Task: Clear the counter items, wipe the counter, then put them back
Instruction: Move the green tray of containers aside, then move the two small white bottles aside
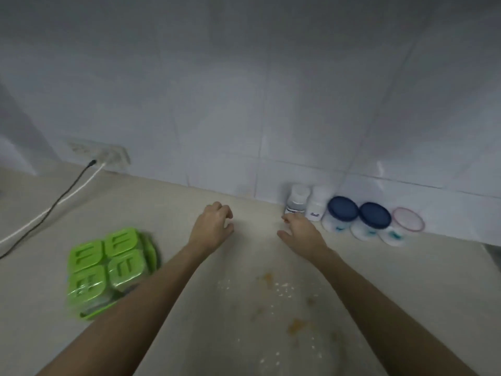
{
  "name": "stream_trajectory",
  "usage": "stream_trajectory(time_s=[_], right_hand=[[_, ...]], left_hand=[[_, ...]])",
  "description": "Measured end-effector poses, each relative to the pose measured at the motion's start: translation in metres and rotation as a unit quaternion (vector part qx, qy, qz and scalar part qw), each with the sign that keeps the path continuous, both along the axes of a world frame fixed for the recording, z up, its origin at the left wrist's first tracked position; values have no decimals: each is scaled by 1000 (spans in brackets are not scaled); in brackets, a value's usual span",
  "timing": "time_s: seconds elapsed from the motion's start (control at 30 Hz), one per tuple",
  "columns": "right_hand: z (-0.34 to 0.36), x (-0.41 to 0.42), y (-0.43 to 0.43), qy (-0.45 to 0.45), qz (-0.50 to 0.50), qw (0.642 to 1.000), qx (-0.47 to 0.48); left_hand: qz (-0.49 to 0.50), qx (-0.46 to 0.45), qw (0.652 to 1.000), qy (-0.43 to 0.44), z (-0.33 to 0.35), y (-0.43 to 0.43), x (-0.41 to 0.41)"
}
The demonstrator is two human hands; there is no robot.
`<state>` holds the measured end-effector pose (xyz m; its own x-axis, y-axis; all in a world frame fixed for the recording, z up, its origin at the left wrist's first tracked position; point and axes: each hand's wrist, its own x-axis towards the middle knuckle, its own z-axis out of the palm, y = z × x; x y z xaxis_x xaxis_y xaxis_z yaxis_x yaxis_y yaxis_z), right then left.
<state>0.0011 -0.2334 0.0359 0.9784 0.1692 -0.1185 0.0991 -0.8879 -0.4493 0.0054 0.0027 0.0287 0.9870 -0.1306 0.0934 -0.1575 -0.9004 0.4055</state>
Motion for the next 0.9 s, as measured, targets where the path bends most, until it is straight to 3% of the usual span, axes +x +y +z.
stream_trajectory(time_s=[0.2, 0.33, 0.4, 0.53, 0.67, 0.77, 0.9], right_hand=[[17, 30, -106, -81, -21, 989, -125], [6, 57, -125, -77, 6, 985, -156], [-6, 70, -130, -50, 15, 989, -135], [-19, 83, -128, -84, 27, 992, -88], [-18, 98, -125, -57, -43, 995, -73], [-16, 105, -123, -43, -53, 992, -102], [-18, 103, -114, -38, -25, 995, -86]], left_hand=[[-141, 6, 990, -29, 24, -129, 46], [-180, 100, 978, 25, 22, -178, 76], [-181, 128, 974, 48, 17, -194, 88], [-170, 141, 972, 75, 0, -209, 104], [-155, 153, 976, 12, -7, -208, 114], [-137, 141, 980, -29, -5, -203, 121], [-155, 89, 984, 29, -7, -189, 119]])
